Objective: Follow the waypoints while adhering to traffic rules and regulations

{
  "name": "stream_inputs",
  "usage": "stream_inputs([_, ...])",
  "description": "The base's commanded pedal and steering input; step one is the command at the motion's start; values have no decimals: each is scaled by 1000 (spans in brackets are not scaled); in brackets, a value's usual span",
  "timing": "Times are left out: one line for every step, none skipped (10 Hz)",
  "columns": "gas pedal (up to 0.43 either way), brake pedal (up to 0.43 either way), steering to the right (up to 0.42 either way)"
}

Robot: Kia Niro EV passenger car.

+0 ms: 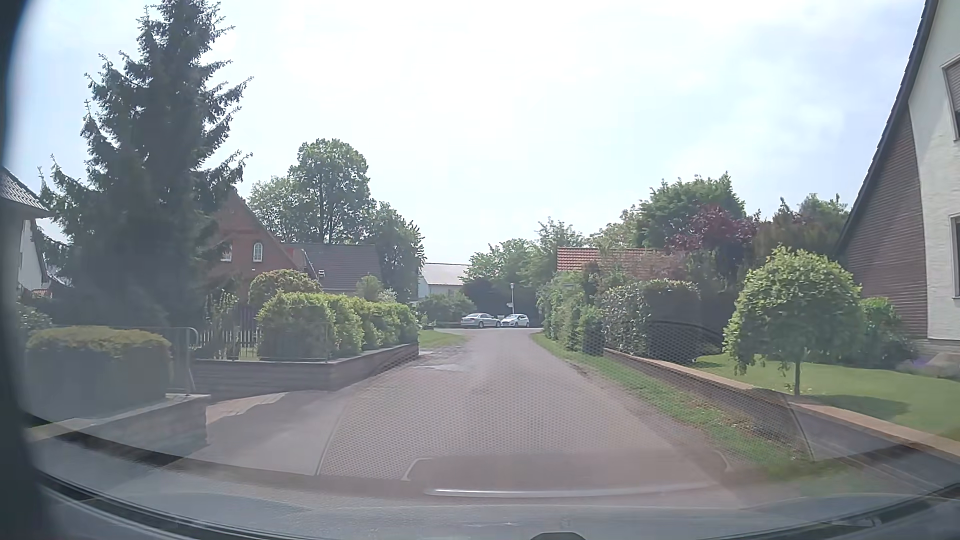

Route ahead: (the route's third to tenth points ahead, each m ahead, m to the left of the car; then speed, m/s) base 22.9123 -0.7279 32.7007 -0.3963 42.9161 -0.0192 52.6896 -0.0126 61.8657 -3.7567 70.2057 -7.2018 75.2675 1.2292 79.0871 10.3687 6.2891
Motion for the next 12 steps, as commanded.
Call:
stream_inputs([189, 0, -6])
stream_inputs([189, 0, -4])
stream_inputs([189, 0, -4])
stream_inputs([189, 0, -4])
stream_inputs([189, 0, -4])
stream_inputs([189, 0, -4])
stream_inputs([189, 0, -4])
stream_inputs([189, 0, -4])
stream_inputs([189, 0, -4])
stream_inputs([177, 0, -5])
stream_inputs([169, 0, -5])
stream_inputs([169, 0, -6])
